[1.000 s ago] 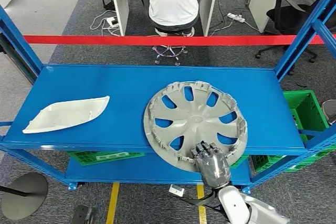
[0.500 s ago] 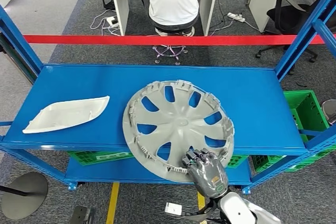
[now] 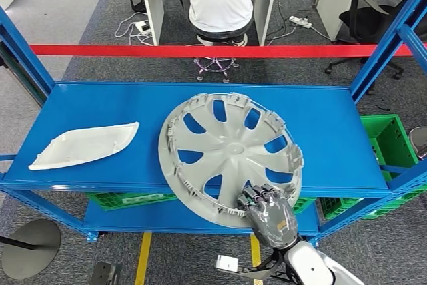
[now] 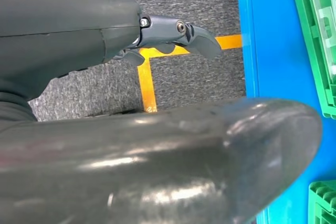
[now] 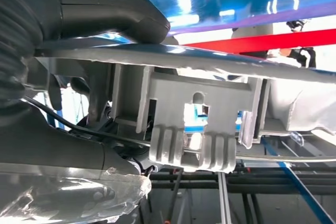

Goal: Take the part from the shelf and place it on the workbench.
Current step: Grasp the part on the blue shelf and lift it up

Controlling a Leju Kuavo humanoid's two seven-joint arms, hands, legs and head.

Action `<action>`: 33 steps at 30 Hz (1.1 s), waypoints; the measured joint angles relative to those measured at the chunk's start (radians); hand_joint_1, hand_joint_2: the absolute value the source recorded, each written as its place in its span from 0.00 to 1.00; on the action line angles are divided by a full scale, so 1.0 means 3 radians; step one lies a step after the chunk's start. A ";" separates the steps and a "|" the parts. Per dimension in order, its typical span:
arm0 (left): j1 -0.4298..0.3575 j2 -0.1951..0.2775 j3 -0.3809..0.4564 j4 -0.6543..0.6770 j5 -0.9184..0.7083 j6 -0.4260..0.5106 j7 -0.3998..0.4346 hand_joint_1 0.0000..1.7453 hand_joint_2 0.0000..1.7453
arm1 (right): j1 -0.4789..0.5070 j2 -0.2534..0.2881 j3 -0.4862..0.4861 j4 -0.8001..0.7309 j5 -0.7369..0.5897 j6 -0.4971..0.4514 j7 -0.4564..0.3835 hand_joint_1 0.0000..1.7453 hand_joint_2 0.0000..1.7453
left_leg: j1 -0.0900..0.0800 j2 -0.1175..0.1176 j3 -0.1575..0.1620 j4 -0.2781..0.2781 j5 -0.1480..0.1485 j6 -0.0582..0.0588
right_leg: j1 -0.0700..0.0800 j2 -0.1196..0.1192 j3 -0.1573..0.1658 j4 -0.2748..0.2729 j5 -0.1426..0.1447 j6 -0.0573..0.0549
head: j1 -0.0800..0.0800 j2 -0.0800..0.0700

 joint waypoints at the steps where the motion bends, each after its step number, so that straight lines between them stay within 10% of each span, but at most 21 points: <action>1: 0.0000 -0.0001 0.0000 0.0000 0.0001 0.0000 0.0001 0.00 0.00 | 0.0014 0.0007 -0.0033 0.0000 0.0000 0.0000 -0.0022 1.00 1.00 | 0.0000 0.0000 0.0000 0.0000 0.0000 0.0000 | 0.0000 0.0000 0.0000 0.0000 0.0000 0.0000 | 0.0000 0.0000; 33: -0.0026 -0.0017 -0.0014 0.0000 -0.0185 0.0275 -0.0037 0.00 0.00 | 0.0153 0.0099 -0.0488 -0.0066 -0.0001 0.0000 -0.0331 1.00 1.00 | 0.0000 0.0000 0.0000 0.0000 0.0000 0.0000 | 0.0000 0.0001 -0.0004 0.0000 0.0000 0.0000 | 0.0000 0.0000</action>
